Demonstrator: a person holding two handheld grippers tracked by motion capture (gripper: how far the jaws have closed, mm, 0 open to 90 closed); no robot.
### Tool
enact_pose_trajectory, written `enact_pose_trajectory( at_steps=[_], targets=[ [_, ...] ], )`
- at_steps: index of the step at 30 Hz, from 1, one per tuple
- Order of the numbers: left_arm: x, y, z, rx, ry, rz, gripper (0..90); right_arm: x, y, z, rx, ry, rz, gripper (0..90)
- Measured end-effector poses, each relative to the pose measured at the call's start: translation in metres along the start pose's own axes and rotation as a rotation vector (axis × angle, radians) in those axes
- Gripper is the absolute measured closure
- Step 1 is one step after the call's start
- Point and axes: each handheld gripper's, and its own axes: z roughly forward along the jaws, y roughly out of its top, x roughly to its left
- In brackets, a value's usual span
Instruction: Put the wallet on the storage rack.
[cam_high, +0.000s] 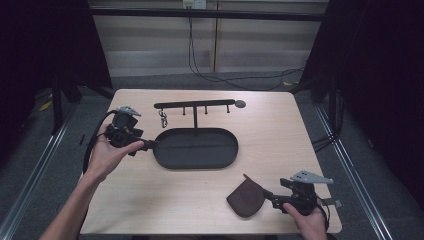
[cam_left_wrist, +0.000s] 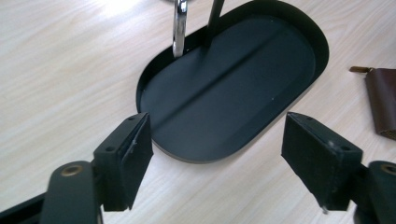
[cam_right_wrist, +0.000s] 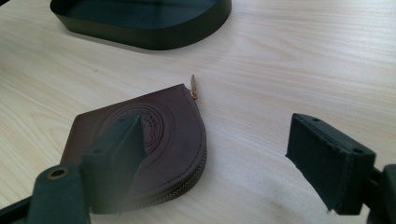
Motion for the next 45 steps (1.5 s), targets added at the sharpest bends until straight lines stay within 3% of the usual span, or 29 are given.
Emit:
enact_pose_trajectory(
  at_steps=[2,4,6,9,11,15,16,17,21,25,26,27,28,30,33,37,38,40,43,45],
  targets=[
    [0.003,-0.011,0.001,-0.006,-0.026,-0.011,17.9,0.0,0.0,0.0,0.0,0.0,-0.002,18.7],
    [0.005,-0.021,0.003,0.0,-0.018,-0.009,17.2,0.0,0.0,0.001,0.005,0.001,-0.003,18.7],
    [0.006,-0.031,0.003,-0.015,-0.011,-0.043,19.0,0.0,0.001,0.002,0.009,0.002,-0.004,18.7],
    [0.007,-0.043,0.0,-0.067,-0.008,-0.096,17.5,0.0,0.0,0.002,0.009,0.008,-0.006,18.4],
    [0.006,-0.053,-0.001,-0.106,-0.006,-0.109,17.6,0.0,0.001,0.001,0.011,0.017,-0.003,18.5],
    [0.002,-0.068,0.003,-0.114,-0.013,-0.107,21.8,0.001,0.001,0.002,0.023,0.028,-0.01,19.4],
    [0.001,-0.08,0.006,-0.107,-0.014,-0.125,22.3,0.001,0.001,0.002,0.028,0.035,-0.018,20.1],
    [-0.001,-0.085,0.007,-0.113,0.005,-0.116,22.3,0.002,0.001,0.003,0.036,0.035,-0.019,20.2],
    [-0.01,-0.106,0.012,-0.142,0.0,-0.114,22.3,0.004,0.003,0.002,0.06,0.047,-0.027,20.1],
    [-0.025,-0.116,0.01,-0.156,0.001,-0.071,22.3,0.005,0.004,0.002,0.082,0.059,-0.025,19.7],
    [-0.028,-0.118,0.01,-0.14,-0.027,-0.072,21.9,0.005,0.005,0.002,0.08,0.064,-0.024,19.7],
    [-0.028,-0.118,0.01,-0.14,-0.027,-0.072,20.5,0.005,0.006,0.001,0.082,0.07,-0.018,19.8],
    [-0.034,-0.123,0.01,-0.123,-0.06,-0.098,20.0,0.004,0.007,0.001,0.09,0.075,-0.011,20.1],
    [-0.041,-0.13,0.01,-0.116,-0.056,-0.071,20.0,0.004,0.009,0.0,0.098,0.066,-0.008,22.8],
    [-0.049,-0.141,0.008,-0.124,-0.072,-0.067,19.9,0.003,0.011,0.001,0.126,0.11,-0.006,25.3],
    [-0.053,-0.151,0.005,-0.142,-0.062,-0.059,18.2,0.006,0.015,0.003,0.142,0.137,-0.02,27.6],
    [-0.052,-0.155,0.003,-0.15,-0.057,-0.049,17.6,0.011,0.019,0.004,0.16,0.142,-0.05,32.8],
    [-0.051,-0.157,0.002,-0.168,-0.066,-0.062,17.6,0.015,0.026,0.006,0.173,0.128,-0.074,34.1],
    [-0.051,-0.156,0.003,-0.169,-0.051,-0.055,17.6,0.018,0.035,0.011,0.236,0.15,-0.083,32.6],
    [-0.051,-0.156,0.003,-0.169,-0.035,-0.05,17.7,0.019,0.04,0.016,0.289,0.127,-0.084,31.2]
  ],
)
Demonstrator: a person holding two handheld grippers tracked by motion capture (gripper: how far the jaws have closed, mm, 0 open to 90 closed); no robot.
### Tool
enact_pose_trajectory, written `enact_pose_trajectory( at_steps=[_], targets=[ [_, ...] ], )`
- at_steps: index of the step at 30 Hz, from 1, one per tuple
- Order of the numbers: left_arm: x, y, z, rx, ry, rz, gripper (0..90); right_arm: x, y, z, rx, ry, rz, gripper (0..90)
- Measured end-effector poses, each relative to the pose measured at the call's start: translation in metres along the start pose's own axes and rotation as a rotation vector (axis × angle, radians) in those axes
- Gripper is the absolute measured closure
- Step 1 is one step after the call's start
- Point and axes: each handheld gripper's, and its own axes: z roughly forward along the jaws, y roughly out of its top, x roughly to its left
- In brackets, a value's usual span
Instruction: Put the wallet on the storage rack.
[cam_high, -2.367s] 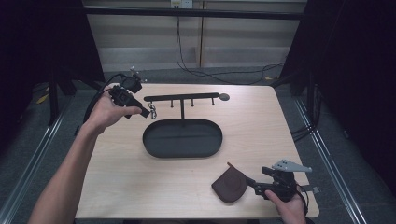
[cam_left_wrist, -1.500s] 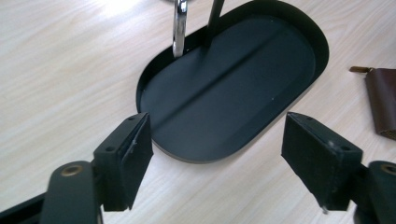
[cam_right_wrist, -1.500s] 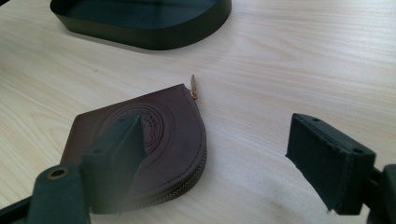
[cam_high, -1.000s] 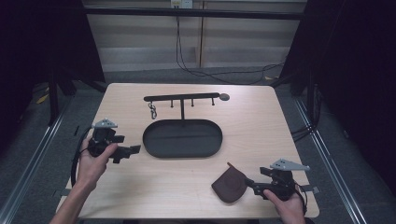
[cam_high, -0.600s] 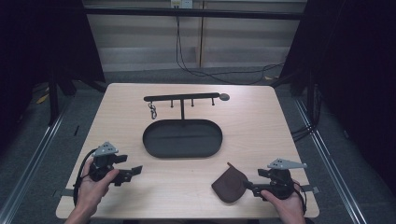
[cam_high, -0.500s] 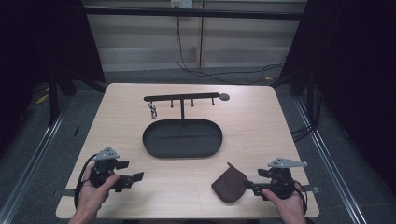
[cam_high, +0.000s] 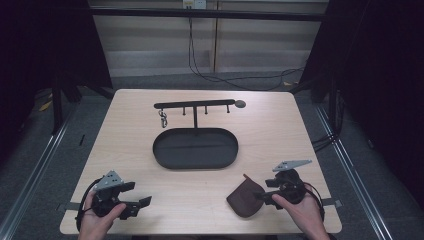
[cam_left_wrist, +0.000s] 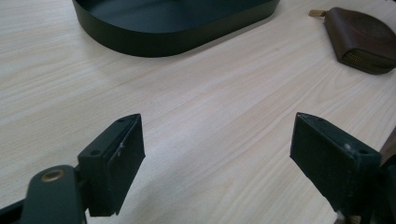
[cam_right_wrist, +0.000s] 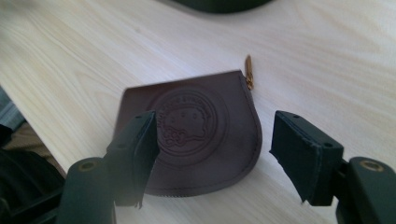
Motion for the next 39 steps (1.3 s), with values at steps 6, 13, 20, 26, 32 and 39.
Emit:
enact_pose_trajectory(
  at_steps=[6,13,20,26,32,39],
  targets=[
    [-0.001,0.0,0.002,0.009,-0.013,0.014,17.7,-0.001,0.009,0.015,0.173,0.013,0.009,18.8],
    [-0.001,0.0,0.003,0.015,-0.033,0.018,17.6,0.002,0.019,0.026,0.278,0.008,-0.003,18.4],
    [0.0,0.001,0.006,0.035,-0.03,0.023,17.6,-0.001,0.03,0.036,0.367,0.006,0.01,22.6],
    [0.003,0.001,0.003,0.01,-0.024,0.012,17.1,-0.001,0.034,0.048,0.434,0.009,-0.001,22.6],
    [0.004,0.001,0.003,0.005,-0.024,0.009,17.1,-0.002,0.038,0.053,0.485,0.022,0.027,26.3],
    [0.004,0.001,0.003,0.007,-0.019,0.015,17.1,-0.003,0.04,0.054,0.506,0.034,0.037,28.1]
  ],
)
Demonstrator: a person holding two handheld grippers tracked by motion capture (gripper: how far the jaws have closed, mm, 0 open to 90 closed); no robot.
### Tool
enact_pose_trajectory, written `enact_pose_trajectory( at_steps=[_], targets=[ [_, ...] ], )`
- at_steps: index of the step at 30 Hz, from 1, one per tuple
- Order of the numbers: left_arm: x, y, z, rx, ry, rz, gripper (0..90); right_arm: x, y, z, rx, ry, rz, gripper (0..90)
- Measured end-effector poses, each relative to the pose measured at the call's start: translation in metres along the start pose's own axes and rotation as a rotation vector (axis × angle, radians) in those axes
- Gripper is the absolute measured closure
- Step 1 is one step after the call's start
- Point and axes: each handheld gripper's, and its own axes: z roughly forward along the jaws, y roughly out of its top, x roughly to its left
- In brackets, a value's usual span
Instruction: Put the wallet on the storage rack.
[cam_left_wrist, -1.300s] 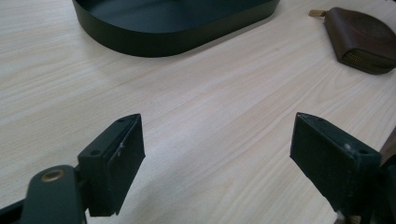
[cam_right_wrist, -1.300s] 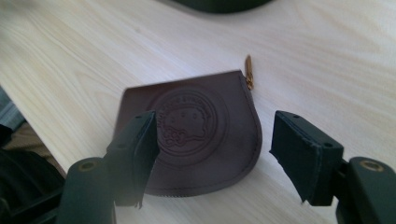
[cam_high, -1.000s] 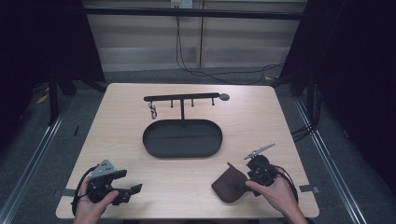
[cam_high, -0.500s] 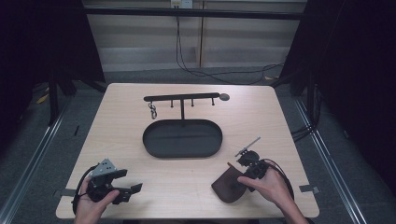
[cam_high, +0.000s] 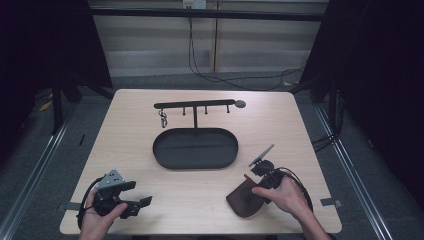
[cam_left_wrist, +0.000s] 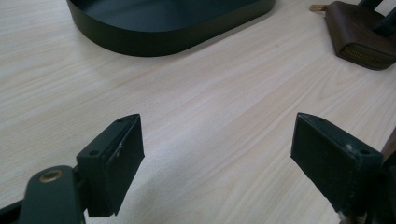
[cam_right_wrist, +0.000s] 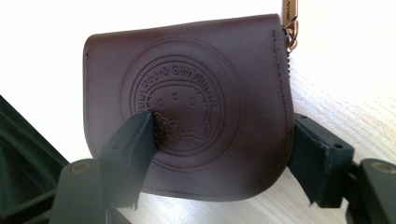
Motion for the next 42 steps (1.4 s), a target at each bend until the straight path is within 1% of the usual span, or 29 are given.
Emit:
enact_pose_trajectory(
  at_steps=[2,3,5,6,10,13,14,15,17,18,20,21,22,25,27,28,29,30,31,33,34,35,36,38,39,40,42],
  targets=[
    [0.001,0.0,-0.001,-0.006,0.01,-0.002,17.1,0.0,0.0,-0.001,-0.001,-0.001,-0.001,28.7],
    [0.002,0.0,-0.001,-0.004,0.008,-0.005,17.1,0.0,0.0,-0.001,0.0,-0.001,0.001,29.2],
    [0.002,0.0,-0.003,-0.012,0.011,-0.007,17.1,-0.001,0.0,-0.002,-0.004,-0.002,0.014,33.6],
    [0.002,0.0,-0.003,-0.012,0.011,-0.007,17.1,-0.003,0.0,-0.004,-0.012,0.007,0.021,35.8],
    [0.001,0.0,-0.002,-0.006,0.007,0.003,17.1,-0.006,0.001,-0.004,-0.01,0.017,0.029,36.9],
    [0.001,-0.001,-0.002,-0.001,0.01,-0.002,17.1,-0.007,0.002,-0.009,-0.033,0.01,0.026,45.8],
    [0.002,-0.001,-0.001,0.002,0.024,-0.005,17.6,-0.008,0.002,-0.01,-0.038,0.012,0.026,47.2],
    [0.003,-0.001,-0.001,0.009,0.026,-0.003,18.1,-0.008,0.002,-0.01,-0.038,0.015,0.033,47.6],
    [0.003,-0.002,-0.001,0.005,0.017,-0.016,18.1,-0.009,0.002,-0.01,-0.037,0.016,0.037,48.5],
    [0.004,-0.001,-0.002,0.0,0.02,-0.009,18.1,-0.009,0.002,-0.011,-0.037,0.018,0.048,50.0],
    [0.003,-0.001,-0.002,-0.006,0.012,-0.005,18.1,-0.009,0.002,-0.015,-0.05,0.019,0.057,56.9],
    [0.002,-0.001,-0.002,-0.007,0.009,-0.005,18.1,-0.011,0.002,-0.018,-0.067,0.021,0.052,58.2],
    [0.002,-0.001,-0.002,-0.007,0.007,-0.005,18.0,-0.01,0.002,-0.019,-0.063,0.016,0.056,58.4],
    [0.001,-0.001,-0.002,-0.003,0.006,-0.002,18.1,-0.01,0.005,-0.02,-0.064,0.006,0.027,59.7],
    [0.001,-0.001,-0.002,-0.003,0.006,-0.004,18.1,-0.01,0.006,-0.023,-0.072,0.013,0.035,62.1],
    [0.001,-0.001,-0.002,-0.003,0.005,-0.004,18.1,-0.011,0.007,-0.024,-0.079,0.014,0.021,62.3],
    [0.001,-0.001,-0.002,-0.005,0.0,-0.002,18.0,-0.01,0.008,-0.026,-0.076,0.006,0.034,63.1],
    [0.001,0.0,-0.002,-0.007,-0.003,0.002,18.0,-0.011,0.009,-0.027,-0.084,0.002,0.021,64.4],
    [0.001,0.0,-0.002,-0.008,0.002,0.004,18.0,-0.011,0.011,-0.029,-0.087,0.007,0.02,65.4],
    [0.0,0.0,-0.001,-0.002,-0.002,0.003,18.0,-0.01,0.015,-0.032,-0.089,0.013,0.025,68.1],
    [0.0,0.0,-0.001,-0.001,-0.002,0.006,18.0,-0.011,0.017,-0.034,-0.092,0.008,0.012,70.6],
    [0.0,-0.001,-0.002,-0.002,-0.003,0.007,18.0,-0.01,0.018,-0.037,-0.104,0.021,0.018,71.4],
    [0.0,-0.001,-0.002,-0.003,-0.003,0.007,18.0,-0.01,0.019,-0.04,-0.101,0.018,0.017,71.7],
    [0.001,0.0,-0.002,-0.004,-0.006,0.005,18.0,-0.008,0.021,-0.043,-0.097,0.0,-0.002,71.9],
    [0.001,0.0,-0.002,-0.005,-0.004,0.006,18.0,-0.006,0.022,-0.044,-0.088,-0.004,0.003,72.1],
    [0.001,0.0,-0.002,-0.005,-0.005,0.006,18.0,-0.006,0.023,-0.045,-0.093,-0.006,-0.006,72.4],
    [0.0,0.0,-0.001,-0.003,-0.007,0.006,18.0,-0.005,0.024,-0.048,-0.099,-0.001,-0.003,74.1]
  ],
)
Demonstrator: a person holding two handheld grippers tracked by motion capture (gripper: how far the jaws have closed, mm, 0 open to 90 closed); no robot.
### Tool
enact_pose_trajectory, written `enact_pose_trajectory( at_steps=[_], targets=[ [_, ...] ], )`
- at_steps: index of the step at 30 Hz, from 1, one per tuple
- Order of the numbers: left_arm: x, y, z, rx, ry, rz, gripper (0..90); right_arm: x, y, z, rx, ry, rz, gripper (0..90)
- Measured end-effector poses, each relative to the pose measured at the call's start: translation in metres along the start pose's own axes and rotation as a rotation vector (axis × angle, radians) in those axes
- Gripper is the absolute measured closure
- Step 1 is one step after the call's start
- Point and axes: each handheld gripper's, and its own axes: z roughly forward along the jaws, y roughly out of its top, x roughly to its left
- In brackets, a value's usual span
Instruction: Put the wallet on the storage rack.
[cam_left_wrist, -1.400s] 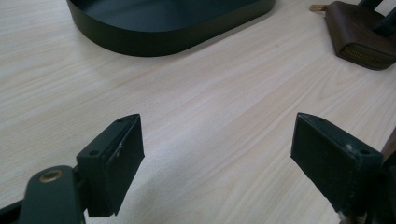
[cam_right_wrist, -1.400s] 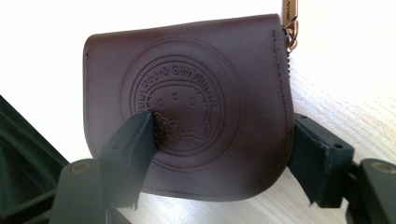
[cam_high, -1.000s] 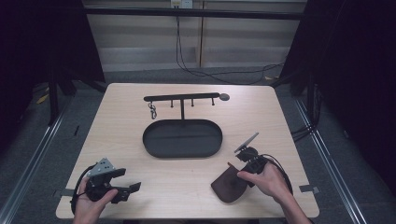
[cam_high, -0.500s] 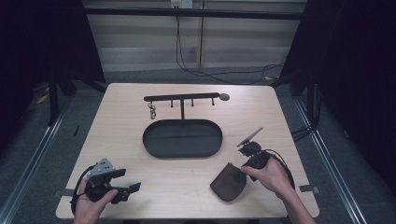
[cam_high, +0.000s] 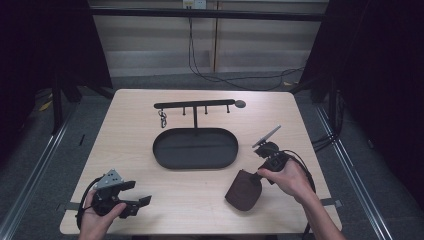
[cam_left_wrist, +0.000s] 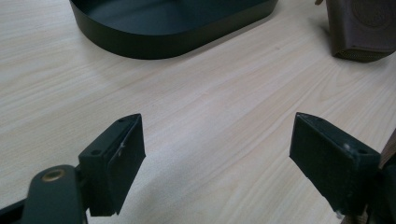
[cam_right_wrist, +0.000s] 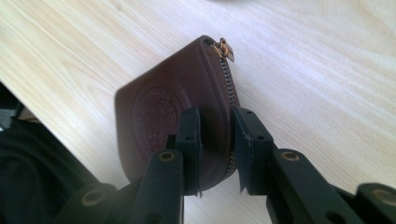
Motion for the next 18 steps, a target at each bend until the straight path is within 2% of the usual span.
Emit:
enact_pose_trajectory(
  at_steps=[9,18],
  targets=[
    [-0.001,0.0,0.001,0.0,-0.001,0.005,18.0,0.002,0.004,-0.015,-0.023,-0.011,-0.002,77.3],
    [-0.001,0.0,0.0,-0.006,0.0,0.002,18.0,0.002,0.011,-0.026,-0.008,-0.027,-0.002,79.1]
  ],
)
